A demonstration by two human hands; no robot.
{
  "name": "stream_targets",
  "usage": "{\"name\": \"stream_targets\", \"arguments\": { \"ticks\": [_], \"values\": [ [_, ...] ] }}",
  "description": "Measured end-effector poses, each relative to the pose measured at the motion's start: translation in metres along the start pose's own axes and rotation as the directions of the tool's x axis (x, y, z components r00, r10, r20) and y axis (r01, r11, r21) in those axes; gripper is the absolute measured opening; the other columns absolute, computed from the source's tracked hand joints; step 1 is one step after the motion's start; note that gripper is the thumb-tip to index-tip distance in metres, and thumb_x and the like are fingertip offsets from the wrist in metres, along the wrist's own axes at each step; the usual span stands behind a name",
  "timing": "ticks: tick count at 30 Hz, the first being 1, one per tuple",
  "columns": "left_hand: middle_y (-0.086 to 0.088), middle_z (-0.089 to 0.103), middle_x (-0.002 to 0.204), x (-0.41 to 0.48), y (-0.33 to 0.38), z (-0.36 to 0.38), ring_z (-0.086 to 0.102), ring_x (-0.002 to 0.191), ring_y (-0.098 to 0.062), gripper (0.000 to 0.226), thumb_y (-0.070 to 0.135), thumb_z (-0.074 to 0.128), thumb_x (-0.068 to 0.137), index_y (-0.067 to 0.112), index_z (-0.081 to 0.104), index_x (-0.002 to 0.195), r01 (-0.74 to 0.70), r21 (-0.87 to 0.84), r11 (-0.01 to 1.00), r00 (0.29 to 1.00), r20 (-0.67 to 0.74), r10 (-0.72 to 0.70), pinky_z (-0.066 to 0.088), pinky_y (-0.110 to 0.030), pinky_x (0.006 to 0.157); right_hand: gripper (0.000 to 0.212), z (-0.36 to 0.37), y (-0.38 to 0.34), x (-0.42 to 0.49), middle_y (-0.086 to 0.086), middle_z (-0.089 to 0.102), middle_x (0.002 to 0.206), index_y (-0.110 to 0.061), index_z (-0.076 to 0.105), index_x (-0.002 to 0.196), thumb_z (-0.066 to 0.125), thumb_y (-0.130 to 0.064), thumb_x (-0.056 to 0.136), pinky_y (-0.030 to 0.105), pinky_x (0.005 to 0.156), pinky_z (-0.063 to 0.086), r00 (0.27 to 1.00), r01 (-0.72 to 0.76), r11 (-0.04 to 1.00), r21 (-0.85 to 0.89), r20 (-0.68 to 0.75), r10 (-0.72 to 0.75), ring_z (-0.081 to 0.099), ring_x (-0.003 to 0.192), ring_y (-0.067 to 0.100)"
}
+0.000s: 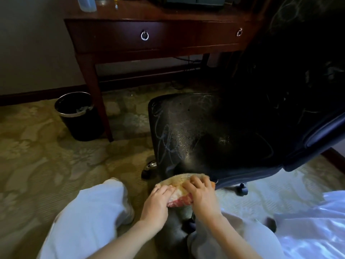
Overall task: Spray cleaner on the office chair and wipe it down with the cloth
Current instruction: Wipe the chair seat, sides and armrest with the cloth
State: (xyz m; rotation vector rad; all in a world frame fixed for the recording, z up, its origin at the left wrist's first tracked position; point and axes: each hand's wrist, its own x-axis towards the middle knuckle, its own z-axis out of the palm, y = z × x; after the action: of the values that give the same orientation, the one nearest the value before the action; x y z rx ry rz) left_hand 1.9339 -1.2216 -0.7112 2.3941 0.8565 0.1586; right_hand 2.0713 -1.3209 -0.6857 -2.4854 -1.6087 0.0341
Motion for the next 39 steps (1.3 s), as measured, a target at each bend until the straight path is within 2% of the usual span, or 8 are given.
{"name": "stream_targets", "arguments": {
  "ticks": [7, 15, 19, 21, 26, 30, 33, 39],
  "values": [
    [0.012, 0.04, 0.145, -0.035, -0.033, -0.002, 0.032, 0.134, -0.009, 0.047, 0.012, 0.047, 0.096, 0.029, 0.043, 0.14, 0.003, -0.015, 1.0, 0.997, 0.073, -0.002, 0.029, -0.025, 0.11, 0.037, 0.019, -0.029, -0.034, -0.002, 0.064, 0.108, -0.027, 0.063, 0.098, 0.069, -0.029, 0.062, 0.045, 0.078, 0.055, 0.971, 0.23, 0.97, -0.083, -0.046, -0.234, 0.045, 0.107, 0.03],
    [0.01, 0.042, 0.144, -0.024, -0.02, -0.041, 0.034, 0.131, -0.014, 0.053, -0.001, 0.046, 0.092, 0.025, 0.048, 0.138, -0.082, -0.111, 0.99, 0.988, -0.141, 0.066, 0.033, -0.027, 0.107, 0.051, -0.016, -0.034, -0.019, 0.001, 0.058, 0.117, -0.024, 0.06, 0.113, 0.076, -0.026, 0.065, 0.044, 0.079, 0.052, 0.988, 0.143, 0.987, -0.074, -0.04, -0.147, 0.049, 0.1, 0.03],
    [0.003, 0.051, 0.136, 0.009, -0.03, -0.059, 0.041, 0.126, -0.021, 0.057, -0.014, 0.046, 0.082, 0.015, 0.057, 0.13, -0.106, -0.187, 0.977, 0.972, -0.227, 0.062, 0.037, -0.033, 0.105, 0.04, -0.036, -0.033, 0.031, 0.004, 0.059, 0.119, -0.021, 0.061, 0.115, 0.042, -0.02, 0.081, 0.045, 0.078, 0.05, 0.977, 0.178, 0.975, -0.134, -0.094, -0.191, 0.053, 0.098, 0.034],
    [0.0, 0.053, 0.131, 0.03, -0.038, -0.059, 0.044, 0.118, -0.024, 0.059, -0.016, 0.047, 0.078, 0.013, 0.06, 0.127, -0.093, -0.212, 0.973, 0.967, -0.253, 0.037, 0.042, -0.04, 0.099, 0.041, -0.04, -0.033, 0.056, 0.002, 0.061, 0.118, -0.021, 0.064, 0.114, 0.04, -0.021, 0.081, 0.042, 0.079, 0.049, 0.971, 0.197, 0.961, -0.193, -0.095, -0.218, 0.054, 0.099, 0.033],
    [-0.001, 0.046, 0.125, 0.083, -0.057, -0.049, 0.046, 0.114, -0.024, 0.06, -0.01, 0.051, 0.08, 0.021, 0.054, 0.131, 0.08, -0.356, 0.931, 0.981, -0.139, -0.137, 0.044, -0.04, 0.097, 0.044, -0.028, -0.025, 0.111, 0.002, 0.06, 0.122, -0.026, 0.063, 0.116, 0.037, -0.024, 0.081, 0.041, 0.084, 0.043, 0.98, 0.18, 0.943, -0.279, -0.031, -0.196, 0.054, 0.107, 0.032],
    [-0.002, 0.041, 0.131, 0.108, -0.055, -0.035, 0.047, 0.116, -0.025, 0.068, -0.008, 0.052, 0.081, 0.026, 0.044, 0.138, 0.154, -0.327, 0.932, 0.982, -0.05, -0.18, 0.048, -0.038, 0.095, 0.045, -0.001, -0.015, 0.123, 0.007, 0.059, 0.124, -0.02, 0.061, 0.12, 0.052, -0.005, 0.079, 0.049, 0.087, 0.047, 0.995, 0.099, 0.981, -0.17, 0.031, -0.095, 0.05, 0.11, 0.04],
    [-0.003, 0.044, 0.13, 0.101, -0.049, -0.018, 0.051, 0.113, -0.026, 0.069, -0.007, 0.056, 0.079, 0.025, 0.043, 0.139, 0.175, -0.251, 0.952, 0.972, -0.11, -0.208, 0.048, -0.036, 0.092, 0.046, 0.009, -0.017, 0.115, 0.009, 0.059, 0.121, -0.019, 0.062, 0.117, 0.052, -0.001, 0.076, 0.049, 0.079, 0.05, 0.995, 0.101, 0.981, -0.164, 0.018, -0.099, 0.049, 0.105, 0.042],
    [-0.002, 0.047, 0.132, 0.064, -0.042, 0.008, 0.053, 0.116, -0.025, 0.066, -0.007, 0.058, 0.079, 0.021, 0.047, 0.138, 0.177, -0.364, 0.914, 0.958, -0.148, -0.244, 0.047, -0.032, 0.095, 0.046, 0.008, -0.019, 0.09, 0.006, 0.061, 0.116, -0.023, 0.065, 0.11, 0.059, 0.001, 0.072, 0.044, 0.071, 0.053, 0.993, 0.105, 0.985, -0.139, 0.061, -0.097, 0.05, 0.097, 0.041]
  ]
}}
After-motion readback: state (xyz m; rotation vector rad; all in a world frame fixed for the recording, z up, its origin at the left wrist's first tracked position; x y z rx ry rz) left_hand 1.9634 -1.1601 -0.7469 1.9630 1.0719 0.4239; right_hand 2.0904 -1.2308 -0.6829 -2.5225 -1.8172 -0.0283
